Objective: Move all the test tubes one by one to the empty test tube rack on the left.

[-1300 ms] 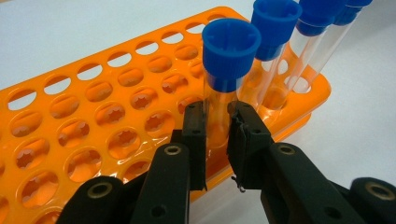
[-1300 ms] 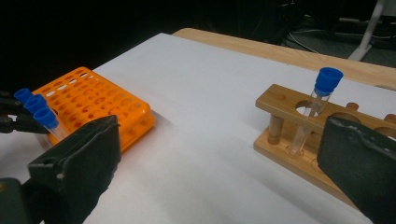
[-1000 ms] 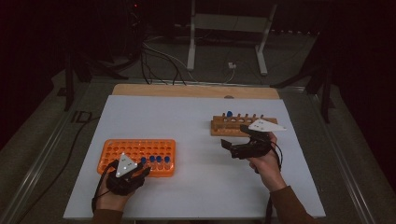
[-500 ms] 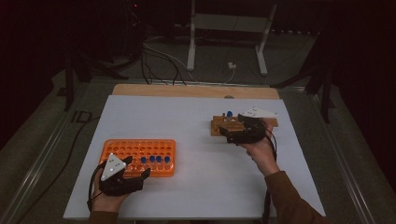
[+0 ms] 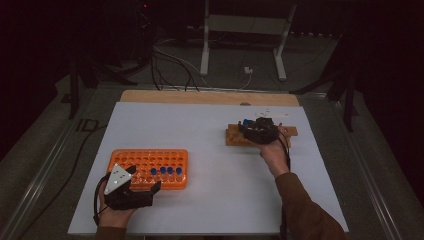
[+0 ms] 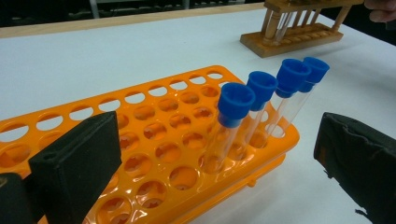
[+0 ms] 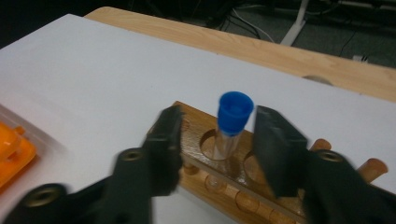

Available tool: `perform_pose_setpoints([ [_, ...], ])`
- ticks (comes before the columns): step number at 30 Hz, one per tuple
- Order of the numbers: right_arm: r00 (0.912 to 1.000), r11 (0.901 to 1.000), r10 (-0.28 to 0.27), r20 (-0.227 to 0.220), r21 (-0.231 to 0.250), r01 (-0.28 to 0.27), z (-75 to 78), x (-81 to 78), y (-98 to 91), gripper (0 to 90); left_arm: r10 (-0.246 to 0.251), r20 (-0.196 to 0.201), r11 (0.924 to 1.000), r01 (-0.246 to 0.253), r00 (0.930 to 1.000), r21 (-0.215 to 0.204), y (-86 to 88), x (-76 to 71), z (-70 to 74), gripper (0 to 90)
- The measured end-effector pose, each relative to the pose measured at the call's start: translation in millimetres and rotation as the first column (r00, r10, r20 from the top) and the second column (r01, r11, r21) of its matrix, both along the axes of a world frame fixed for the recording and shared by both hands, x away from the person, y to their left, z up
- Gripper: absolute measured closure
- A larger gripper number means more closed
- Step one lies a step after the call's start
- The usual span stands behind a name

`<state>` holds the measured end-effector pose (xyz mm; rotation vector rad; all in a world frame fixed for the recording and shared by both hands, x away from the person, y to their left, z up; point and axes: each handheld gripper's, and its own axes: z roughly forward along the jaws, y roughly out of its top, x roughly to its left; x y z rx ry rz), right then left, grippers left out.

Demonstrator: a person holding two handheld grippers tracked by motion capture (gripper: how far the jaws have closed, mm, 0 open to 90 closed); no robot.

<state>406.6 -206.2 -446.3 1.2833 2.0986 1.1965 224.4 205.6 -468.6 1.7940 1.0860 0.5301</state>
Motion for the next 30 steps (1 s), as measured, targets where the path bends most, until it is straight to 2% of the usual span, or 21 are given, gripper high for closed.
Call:
perform_pose_setpoints([
  [2,0.9999,1.0,-0.009,-0.007,0.004,0.009,-3.0,2.8,-1.4,64.8,0.0,-0.001,1.0,0.0,1.0,0.002,-0.3,0.3,-0.3,1.5],
  [8,0.9998,0.9998,0.017,-0.014,0.005,-0.017,-7.8,5.8,1.3,74.6,-0.004,-0.012,0.9999,0.004,0.9999,0.011,-2.4,1.1,-1.8,1.5],
  [16,0.9999,0.9996,0.011,-0.005,-0.026,-0.011,-11.0,7.4,10.3,74.2,-0.005,-0.018,0.9998,0.006,0.9998,0.017,-3.1,1.3,-2.6,1.6],
  [21,1.0,0.9998,-0.005,-0.001,-0.02,0.004,-11.7,8.5,11.6,75.6,-0.01,-0.016,0.9998,0.01,0.9998,0.018,-3.5,1.1,-2.4,1.7],
  [26,0.9998,0.9996,-0.013,0.016,-0.026,0.014,-11.1,6.7,11.2,77.2,-0.007,-0.012,0.9998,0.007,0.9999,0.016,-3.2,0.3,-1.5,1.7],
  [30,0.9987,0.9998,-0.015,0.048,-0.014,0.016,-5.6,2.8,9.1,77.3,-0.007,-0.009,0.9999,0.007,0.9999,0.012,-3.0,0.1,-1.0,1.7],
])
